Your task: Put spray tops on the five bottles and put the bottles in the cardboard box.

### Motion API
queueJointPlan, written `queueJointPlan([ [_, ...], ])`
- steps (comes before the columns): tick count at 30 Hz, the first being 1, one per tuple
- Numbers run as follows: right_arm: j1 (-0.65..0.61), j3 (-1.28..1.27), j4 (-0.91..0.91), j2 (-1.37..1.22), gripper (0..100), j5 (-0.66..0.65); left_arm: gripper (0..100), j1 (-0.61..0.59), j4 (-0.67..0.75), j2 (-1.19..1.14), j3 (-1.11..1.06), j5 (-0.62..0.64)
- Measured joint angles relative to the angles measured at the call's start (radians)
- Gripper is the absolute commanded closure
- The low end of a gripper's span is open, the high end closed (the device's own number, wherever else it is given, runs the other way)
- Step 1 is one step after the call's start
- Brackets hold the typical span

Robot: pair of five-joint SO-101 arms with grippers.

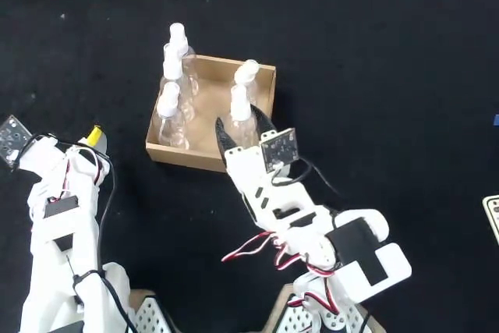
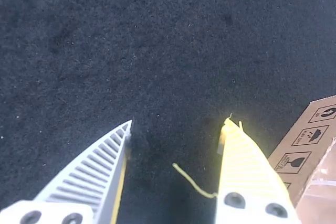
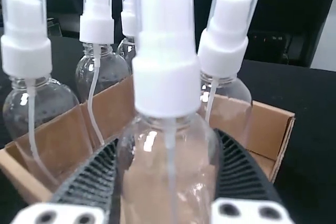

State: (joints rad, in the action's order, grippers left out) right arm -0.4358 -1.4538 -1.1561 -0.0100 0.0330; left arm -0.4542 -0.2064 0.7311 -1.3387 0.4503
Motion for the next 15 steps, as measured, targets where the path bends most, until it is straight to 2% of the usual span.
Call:
queueJointPlan([
  [3,-0.002,-0.006,-0.009,0.0,70.5,0.0,75,0.0,0.0,0.0,0.0,0.0],
  [15,-0.014,-0.029,-0.021,0.0,70.2,0.0,75,0.0,0.0,0.0,0.0,0.0],
])
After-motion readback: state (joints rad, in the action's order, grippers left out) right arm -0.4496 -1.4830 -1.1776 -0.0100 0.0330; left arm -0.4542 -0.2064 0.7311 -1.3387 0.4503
